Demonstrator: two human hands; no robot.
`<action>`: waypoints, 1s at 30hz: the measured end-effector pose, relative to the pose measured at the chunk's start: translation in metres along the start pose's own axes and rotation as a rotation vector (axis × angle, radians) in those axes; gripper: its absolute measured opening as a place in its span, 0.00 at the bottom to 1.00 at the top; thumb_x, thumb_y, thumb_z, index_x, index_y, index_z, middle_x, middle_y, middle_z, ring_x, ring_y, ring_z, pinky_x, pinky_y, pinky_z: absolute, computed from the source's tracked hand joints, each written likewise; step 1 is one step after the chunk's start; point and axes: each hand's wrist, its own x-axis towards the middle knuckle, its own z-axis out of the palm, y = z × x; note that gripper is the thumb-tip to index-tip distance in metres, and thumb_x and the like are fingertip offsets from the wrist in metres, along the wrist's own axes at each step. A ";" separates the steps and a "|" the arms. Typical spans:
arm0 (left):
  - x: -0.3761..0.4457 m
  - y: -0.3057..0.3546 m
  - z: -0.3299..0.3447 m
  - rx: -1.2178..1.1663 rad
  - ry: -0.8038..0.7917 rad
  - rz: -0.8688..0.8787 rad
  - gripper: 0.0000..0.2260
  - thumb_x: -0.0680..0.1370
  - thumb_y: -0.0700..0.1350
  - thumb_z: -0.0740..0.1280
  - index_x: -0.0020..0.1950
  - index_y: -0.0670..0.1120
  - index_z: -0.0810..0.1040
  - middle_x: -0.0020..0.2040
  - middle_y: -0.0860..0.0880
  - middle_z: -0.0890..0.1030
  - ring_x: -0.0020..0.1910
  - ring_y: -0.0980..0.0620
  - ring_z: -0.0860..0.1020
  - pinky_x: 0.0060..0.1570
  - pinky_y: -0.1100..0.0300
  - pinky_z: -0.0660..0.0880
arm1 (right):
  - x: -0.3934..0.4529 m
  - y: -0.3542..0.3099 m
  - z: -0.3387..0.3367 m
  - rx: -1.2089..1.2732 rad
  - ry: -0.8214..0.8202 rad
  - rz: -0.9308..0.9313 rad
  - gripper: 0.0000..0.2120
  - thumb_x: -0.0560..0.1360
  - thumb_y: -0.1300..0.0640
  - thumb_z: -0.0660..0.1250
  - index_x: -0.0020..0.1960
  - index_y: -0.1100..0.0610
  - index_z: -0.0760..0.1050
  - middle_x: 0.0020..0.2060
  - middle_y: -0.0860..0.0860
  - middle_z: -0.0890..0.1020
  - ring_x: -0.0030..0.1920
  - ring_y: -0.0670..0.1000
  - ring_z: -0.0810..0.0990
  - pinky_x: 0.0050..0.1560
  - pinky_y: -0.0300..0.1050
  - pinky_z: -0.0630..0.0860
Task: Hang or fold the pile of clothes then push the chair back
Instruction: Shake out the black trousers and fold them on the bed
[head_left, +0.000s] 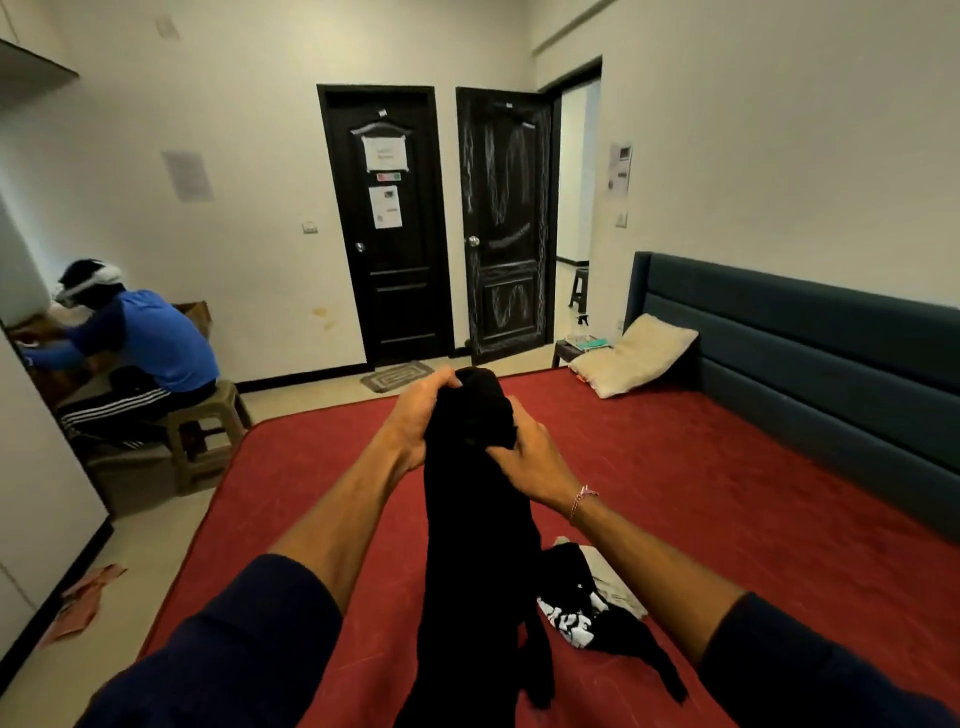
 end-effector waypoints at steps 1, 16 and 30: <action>-0.009 0.007 -0.007 0.009 -0.015 0.027 0.05 0.74 0.45 0.65 0.39 0.44 0.78 0.36 0.45 0.78 0.37 0.49 0.78 0.42 0.54 0.75 | -0.001 -0.013 0.004 0.018 -0.001 -0.002 0.15 0.78 0.56 0.70 0.63 0.53 0.72 0.49 0.49 0.83 0.47 0.48 0.83 0.43 0.44 0.80; -0.121 0.027 -0.127 0.556 -0.117 0.181 0.13 0.76 0.36 0.71 0.60 0.45 0.79 0.55 0.45 0.84 0.57 0.45 0.82 0.56 0.57 0.79 | -0.016 -0.159 0.064 0.055 0.263 -0.138 0.09 0.78 0.54 0.71 0.56 0.54 0.76 0.45 0.48 0.83 0.45 0.45 0.82 0.44 0.40 0.80; -0.168 0.127 -0.124 0.558 0.425 0.519 0.10 0.79 0.47 0.67 0.37 0.47 0.78 0.35 0.48 0.79 0.36 0.50 0.77 0.34 0.60 0.71 | -0.040 -0.204 0.077 0.158 0.096 -0.026 0.25 0.73 0.40 0.73 0.63 0.49 0.68 0.56 0.45 0.78 0.58 0.45 0.78 0.58 0.47 0.79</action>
